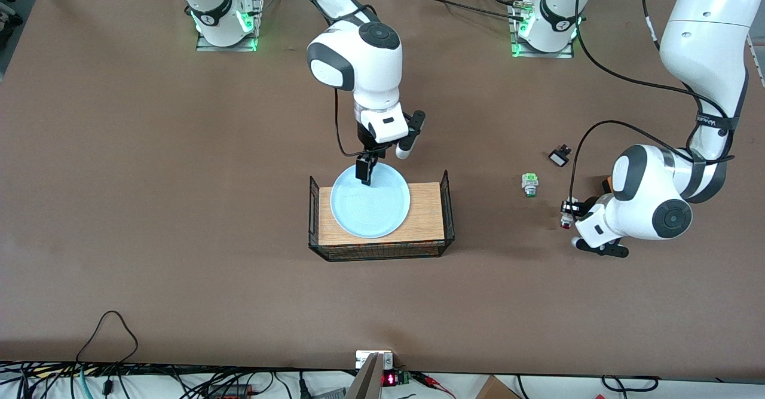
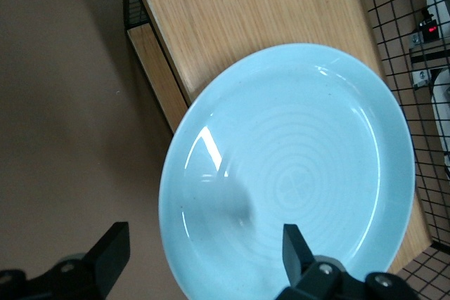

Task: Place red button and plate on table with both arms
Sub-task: 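Lower the red button onto the table while the right gripper grasps the plate rim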

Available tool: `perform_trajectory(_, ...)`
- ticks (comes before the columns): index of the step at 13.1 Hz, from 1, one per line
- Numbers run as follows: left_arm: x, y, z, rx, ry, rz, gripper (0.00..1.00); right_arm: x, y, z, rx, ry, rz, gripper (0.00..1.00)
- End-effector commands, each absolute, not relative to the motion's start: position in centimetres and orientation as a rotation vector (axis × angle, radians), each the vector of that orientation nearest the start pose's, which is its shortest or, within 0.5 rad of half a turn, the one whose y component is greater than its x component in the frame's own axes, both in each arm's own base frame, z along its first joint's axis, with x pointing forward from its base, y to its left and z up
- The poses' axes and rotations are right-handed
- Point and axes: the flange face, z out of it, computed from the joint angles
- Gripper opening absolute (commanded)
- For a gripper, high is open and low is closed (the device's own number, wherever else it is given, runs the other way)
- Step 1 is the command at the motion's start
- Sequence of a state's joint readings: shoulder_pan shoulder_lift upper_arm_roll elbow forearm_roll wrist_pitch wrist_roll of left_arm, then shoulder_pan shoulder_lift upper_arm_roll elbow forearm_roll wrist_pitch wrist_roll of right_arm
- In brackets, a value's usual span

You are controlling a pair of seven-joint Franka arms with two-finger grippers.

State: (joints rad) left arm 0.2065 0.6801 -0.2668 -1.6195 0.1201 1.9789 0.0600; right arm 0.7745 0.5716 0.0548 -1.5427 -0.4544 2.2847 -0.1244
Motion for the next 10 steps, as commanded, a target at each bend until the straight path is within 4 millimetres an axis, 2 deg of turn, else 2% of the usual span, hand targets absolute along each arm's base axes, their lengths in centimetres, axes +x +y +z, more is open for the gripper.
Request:
perform_trajectory(1, 65.1, -1.8, 20.3, -3.162, 0.279, 0.44, 0.27, 50.1, 52.2, 34.0, -2.747, -1.952, -0.502, 0.82)
perform_trajectory(3, 63.9, -2.0, 18.2, -3.162, 0.295, 0.4, 0.27, 50.1, 52.3, 34.1, -2.741, -1.954, -0.511, 0.62)
perform_trajectory(4, 63.6, -1.9, 17.7, -3.157, 0.301, 0.384, 0.32, 50.1, 52.3, 34.1, -2.744, -1.95, -0.508, 0.59)
perform_trajectory(5, 63.6, -1.9, 18.0, -3.154, 0.303, 0.383, 0.52, 50.1, 52.3, 34.1, -2.743, -1.949, -0.51, 0.56)
perform_trajectory(6, 63.6, -1.9, 18.1, -3.153, 0.302, 0.383, 0.89, 50.0, 52.3, 34.2, -2.742, -1.95, -0.513, 0.53)
perform_trajectory(7, 63.6, -1.6, 18.2, -3.153, 0.315, 0.386, 1.0, 50.0, 52.3, 34.2, -2.742, -1.948, -0.512, 0.5)
perform_trajectory(10, 63.6, -1.7, 18.8, -3.146, 0.311, 0.422, 1.0, 50.0, 52.4, 34.7, -2.736, -1.95, -0.521, 0.37)
